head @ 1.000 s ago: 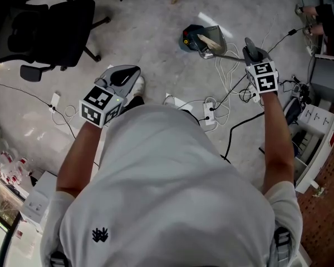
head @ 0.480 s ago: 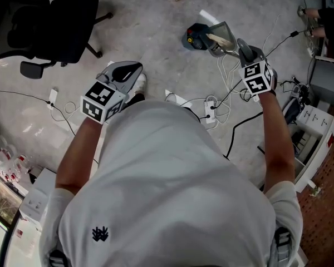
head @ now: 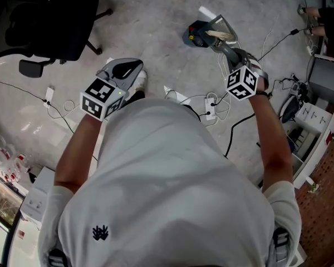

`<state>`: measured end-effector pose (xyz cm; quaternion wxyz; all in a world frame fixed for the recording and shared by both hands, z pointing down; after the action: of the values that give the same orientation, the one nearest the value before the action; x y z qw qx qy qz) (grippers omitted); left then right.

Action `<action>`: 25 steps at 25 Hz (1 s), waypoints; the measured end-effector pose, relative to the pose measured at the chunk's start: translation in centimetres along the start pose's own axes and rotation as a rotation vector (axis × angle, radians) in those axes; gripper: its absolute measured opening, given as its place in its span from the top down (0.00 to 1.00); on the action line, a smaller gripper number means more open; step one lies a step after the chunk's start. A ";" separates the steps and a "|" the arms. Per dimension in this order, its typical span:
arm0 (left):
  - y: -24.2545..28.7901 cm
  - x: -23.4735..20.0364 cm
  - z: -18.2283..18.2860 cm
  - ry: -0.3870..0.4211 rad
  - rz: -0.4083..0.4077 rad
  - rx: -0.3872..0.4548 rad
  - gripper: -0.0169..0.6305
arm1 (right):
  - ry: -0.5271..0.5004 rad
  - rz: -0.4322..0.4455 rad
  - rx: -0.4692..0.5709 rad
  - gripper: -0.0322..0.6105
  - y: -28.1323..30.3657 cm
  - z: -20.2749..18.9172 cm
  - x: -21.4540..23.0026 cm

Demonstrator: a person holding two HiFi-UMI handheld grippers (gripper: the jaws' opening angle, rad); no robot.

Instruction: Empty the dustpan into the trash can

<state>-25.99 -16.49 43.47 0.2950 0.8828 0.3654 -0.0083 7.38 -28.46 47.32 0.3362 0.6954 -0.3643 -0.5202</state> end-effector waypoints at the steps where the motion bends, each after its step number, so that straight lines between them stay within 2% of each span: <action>1: -0.1 -0.1 -0.1 0.000 -0.003 -0.001 0.89 | -0.028 0.003 -0.004 0.92 0.1 0.4 -0.6; 11: -1.1 -1.7 -1.2 0.000 -0.031 -0.010 0.89 | -0.268 0.026 -0.069 0.93 1.5 3.5 -6.1; 20: -1.6 -2.9 -2.1 0.004 -0.053 -0.008 0.89 | -0.432 0.050 -0.145 0.93 3.3 6.0 -9.9; 25: -2.3 -3.9 -2.6 0.004 -0.057 -0.006 0.89 | -0.488 0.047 -0.176 0.93 3.9 7.1 -10.6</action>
<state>-30.91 -16.33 45.34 0.2966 0.8712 0.3910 -0.0140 -2.17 -21.98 54.07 0.3095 0.5086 -0.4041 -0.6944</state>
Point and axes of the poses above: the fingertips, and each gripper's own axes: y forward along the fingers, x to its right, z out of its top, the point moved 6 cm from there along -y, backward along the fingers, and after that the axes turned 5 degrees about y, right-handed, at the moved point
